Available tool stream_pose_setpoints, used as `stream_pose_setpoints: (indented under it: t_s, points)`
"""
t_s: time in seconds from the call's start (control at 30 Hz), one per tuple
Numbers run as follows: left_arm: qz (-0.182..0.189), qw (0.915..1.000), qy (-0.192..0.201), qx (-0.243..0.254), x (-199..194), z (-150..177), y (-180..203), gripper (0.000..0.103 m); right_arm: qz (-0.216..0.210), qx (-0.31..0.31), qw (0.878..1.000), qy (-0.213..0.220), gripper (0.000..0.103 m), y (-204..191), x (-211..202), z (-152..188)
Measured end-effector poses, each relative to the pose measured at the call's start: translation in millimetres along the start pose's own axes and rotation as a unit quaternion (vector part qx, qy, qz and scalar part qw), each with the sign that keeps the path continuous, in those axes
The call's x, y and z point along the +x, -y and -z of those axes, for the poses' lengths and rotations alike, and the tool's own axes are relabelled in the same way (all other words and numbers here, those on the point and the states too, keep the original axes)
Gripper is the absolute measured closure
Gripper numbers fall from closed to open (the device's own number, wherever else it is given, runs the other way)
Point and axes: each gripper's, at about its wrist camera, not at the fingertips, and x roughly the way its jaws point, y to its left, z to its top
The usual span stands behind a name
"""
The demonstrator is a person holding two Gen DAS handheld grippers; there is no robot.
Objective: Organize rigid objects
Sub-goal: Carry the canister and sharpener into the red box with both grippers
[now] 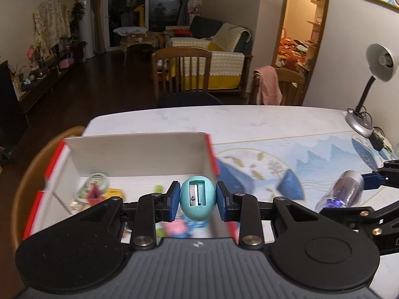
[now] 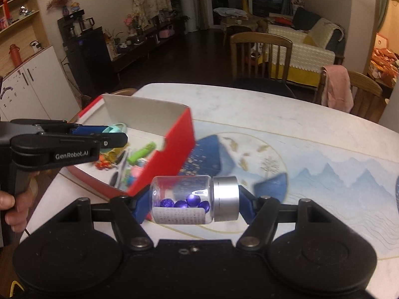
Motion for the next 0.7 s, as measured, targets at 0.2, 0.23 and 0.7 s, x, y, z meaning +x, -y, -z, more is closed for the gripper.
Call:
stream_pose_setpoints:
  t_s: [0.2, 0.23, 0.7]
  points:
    - [-0.015, 0.9999, -0.005, -0.005, -2, -1, -50, 0.073, -0.008, -0.008, 1.000, 0.003, 0.035, -33, 14, -13]
    - [-0.017, 0.9998, -0.007, -0.004, -1, -1, -56, 0.073, -0.010, -0.010, 1.000, 0.003, 0.035, -39, 17, -15]
    - [-0.017, 0.9988, -0.046, 0.004, 51, -7, -134, 0.073, -0.019, -0.062, 0.998, -0.027, 0.035, -104, 102, -48]
